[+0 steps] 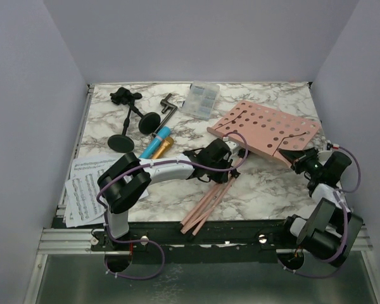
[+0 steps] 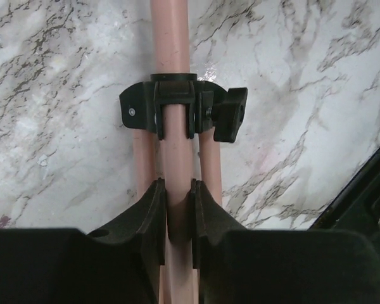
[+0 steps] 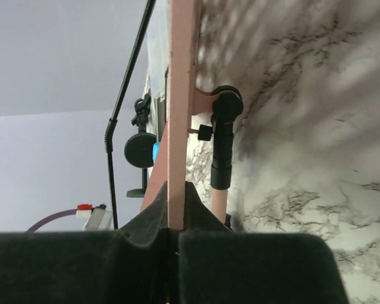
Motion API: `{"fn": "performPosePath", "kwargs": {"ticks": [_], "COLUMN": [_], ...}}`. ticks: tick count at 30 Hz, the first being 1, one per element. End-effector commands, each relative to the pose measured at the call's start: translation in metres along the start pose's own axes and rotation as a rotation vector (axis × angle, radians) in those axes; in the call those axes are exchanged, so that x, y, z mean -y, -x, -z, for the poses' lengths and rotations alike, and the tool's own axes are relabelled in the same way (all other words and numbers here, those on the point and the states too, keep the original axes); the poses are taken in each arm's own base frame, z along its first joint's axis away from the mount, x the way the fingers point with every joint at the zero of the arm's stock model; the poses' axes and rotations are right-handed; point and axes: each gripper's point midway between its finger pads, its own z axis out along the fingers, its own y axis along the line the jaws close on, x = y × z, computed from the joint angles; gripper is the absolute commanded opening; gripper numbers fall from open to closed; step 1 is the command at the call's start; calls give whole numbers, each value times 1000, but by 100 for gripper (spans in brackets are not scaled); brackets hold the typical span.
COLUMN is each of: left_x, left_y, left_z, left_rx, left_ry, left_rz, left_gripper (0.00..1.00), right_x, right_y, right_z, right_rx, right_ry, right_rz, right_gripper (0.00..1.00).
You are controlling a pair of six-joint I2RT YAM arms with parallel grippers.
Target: Set up the instrument practice props
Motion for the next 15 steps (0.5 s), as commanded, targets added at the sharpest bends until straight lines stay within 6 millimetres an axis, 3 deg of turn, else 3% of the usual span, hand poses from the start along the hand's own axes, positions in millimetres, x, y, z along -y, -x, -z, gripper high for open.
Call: {"fn": "performPosePath", "kwargs": {"ticks": [1, 5, 9, 12, 15], "left_x": [60, 73, 84, 89, 90], "left_y": [50, 63, 84, 106, 122], "left_z": [17, 33, 59, 92, 129], "left_rx": [114, 135, 179, 233, 306], "left_ry": [-227, -266, -322, -363, -390], "left_rz": [4, 34, 61, 98, 110], "left_gripper": [34, 65, 89, 97, 99], "right_x": [-41, -82, -136, -177, -225], "right_y": [34, 59, 62, 64, 68], "right_z": [12, 35, 49, 58, 69], "right_rx": [128, 267, 291, 299, 293], "right_ry": [-16, -71, 21, 101, 180], "right_rz": [276, 387, 488, 537, 577], "right_gripper": [0, 0, 0, 0, 0]}}
